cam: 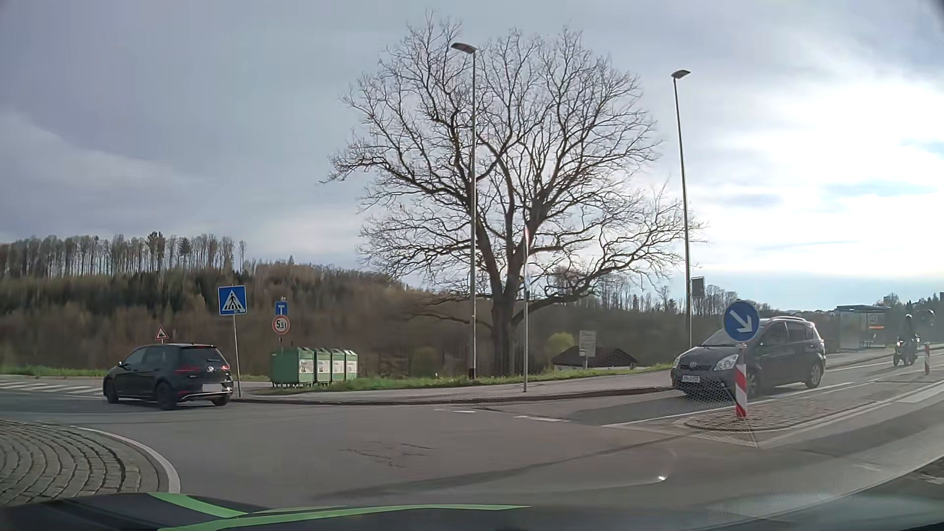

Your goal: Follow the waypoints while adhering to traffic rules and regulations

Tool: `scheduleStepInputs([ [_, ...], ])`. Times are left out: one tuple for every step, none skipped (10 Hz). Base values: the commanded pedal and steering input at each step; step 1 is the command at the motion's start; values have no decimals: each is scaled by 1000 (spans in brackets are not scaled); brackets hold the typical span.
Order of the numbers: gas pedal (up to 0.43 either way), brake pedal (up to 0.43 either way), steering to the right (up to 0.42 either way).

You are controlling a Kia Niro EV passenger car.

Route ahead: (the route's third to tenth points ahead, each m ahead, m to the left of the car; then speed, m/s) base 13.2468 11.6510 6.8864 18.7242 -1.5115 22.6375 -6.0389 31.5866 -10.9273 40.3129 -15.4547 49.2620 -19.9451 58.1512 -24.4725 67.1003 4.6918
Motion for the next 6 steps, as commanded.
scheduleStepInputs([
  [0,0,-199],
  [0,0,-230],
  [0,0,-255],
  [0,0,-278],
  [0,0,-301],
  [0,0,-319],
])
